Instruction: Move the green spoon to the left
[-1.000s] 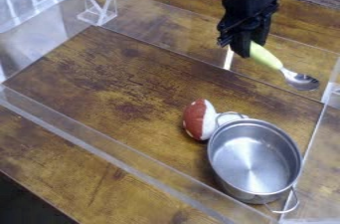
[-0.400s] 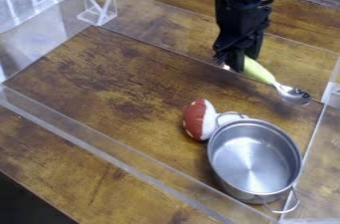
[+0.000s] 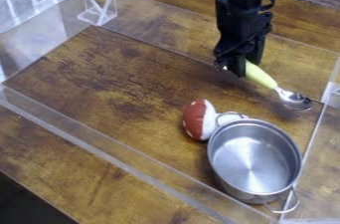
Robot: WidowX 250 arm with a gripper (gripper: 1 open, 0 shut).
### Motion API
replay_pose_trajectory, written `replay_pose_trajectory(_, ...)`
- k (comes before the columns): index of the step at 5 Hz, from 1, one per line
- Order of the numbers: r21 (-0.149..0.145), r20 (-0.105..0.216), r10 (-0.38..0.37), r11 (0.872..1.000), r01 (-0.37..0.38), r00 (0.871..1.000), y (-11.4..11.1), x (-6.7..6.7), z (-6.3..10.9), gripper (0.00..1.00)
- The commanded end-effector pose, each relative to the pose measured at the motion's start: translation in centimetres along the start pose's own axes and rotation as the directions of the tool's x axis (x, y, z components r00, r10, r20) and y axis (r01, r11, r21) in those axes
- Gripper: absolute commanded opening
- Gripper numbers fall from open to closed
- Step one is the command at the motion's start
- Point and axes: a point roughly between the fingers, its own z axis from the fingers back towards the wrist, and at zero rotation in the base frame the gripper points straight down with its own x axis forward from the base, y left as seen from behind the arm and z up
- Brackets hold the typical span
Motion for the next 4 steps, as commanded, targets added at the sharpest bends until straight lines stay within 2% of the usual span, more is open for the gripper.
replay_pose_trajectory(1, -0.091, 0.009, 0.035, 0.995, -0.034, 0.999, -1.55, 1.93, 3.28, 0.00)
replay_pose_trajectory(4, -0.128, -0.021, 0.051, 0.990, -0.054, 0.998, -1.39, 2.44, 3.42, 0.00)
